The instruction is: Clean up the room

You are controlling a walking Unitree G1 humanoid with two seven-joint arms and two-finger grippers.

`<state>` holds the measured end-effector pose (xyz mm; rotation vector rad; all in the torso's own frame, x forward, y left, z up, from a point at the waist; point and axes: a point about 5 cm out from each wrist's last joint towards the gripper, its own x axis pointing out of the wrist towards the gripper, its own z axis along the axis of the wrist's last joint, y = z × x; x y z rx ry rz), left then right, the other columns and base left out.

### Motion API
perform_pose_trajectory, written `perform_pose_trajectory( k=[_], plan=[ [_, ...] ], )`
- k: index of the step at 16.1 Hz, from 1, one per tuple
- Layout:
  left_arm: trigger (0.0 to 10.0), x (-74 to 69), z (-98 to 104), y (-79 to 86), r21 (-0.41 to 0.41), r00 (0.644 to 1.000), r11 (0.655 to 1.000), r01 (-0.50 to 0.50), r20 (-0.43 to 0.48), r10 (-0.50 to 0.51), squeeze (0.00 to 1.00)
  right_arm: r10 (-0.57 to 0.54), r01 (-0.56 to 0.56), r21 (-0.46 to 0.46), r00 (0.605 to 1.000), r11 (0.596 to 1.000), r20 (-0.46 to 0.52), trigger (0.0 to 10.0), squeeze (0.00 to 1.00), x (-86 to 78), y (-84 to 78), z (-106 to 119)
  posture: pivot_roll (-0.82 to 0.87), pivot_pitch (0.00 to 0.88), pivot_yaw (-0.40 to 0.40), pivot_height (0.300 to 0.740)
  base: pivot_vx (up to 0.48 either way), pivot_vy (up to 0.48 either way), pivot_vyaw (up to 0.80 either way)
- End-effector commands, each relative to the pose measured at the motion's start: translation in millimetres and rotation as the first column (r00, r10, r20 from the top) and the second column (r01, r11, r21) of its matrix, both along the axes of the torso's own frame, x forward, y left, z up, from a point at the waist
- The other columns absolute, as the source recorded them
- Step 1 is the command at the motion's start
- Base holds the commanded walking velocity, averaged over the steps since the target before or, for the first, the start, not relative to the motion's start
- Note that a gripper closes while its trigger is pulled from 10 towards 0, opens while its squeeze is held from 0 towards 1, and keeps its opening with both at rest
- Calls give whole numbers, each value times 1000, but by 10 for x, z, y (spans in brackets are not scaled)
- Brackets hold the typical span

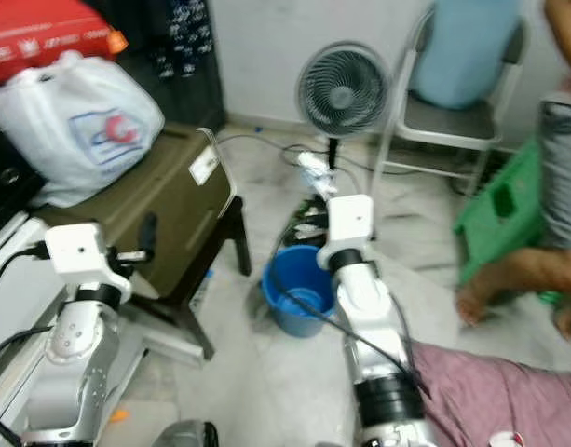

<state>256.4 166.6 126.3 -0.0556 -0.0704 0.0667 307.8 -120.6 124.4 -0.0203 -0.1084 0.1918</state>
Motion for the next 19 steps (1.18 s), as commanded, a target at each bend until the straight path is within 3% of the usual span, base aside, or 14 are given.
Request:
perform_pose_trajectory(
  k=[1,7,12,19],
  plan=[
    [10000,-3,17,5,-4,1000,1000,8,8,-8,0,-6,6,-5,1000,1000,-4,10000,0,10,-27,7,25,59,-14,740,0,0,0],
    [10000,-2,22,-14,-13,1000,1000,26,16,-25,0,-7,7,-4,1000,1000,-9,10000,0,12,-36,7,26,62,-18,740,84,0,0],
    [10000,6,30,-30,-9,999,999,41,23,-41,0,-9,9,-4,1000,1000,-14,10000,0,19,-34,-1,26,56,-15,740,346,0,-399],
    [10000,21,34,-38,-8,999,999,38,28,-38,0,-6,5,-10,1000,1000,-6,10000,0,31,-21,11,29,48,-18,740,374,0,0]
  ],
)
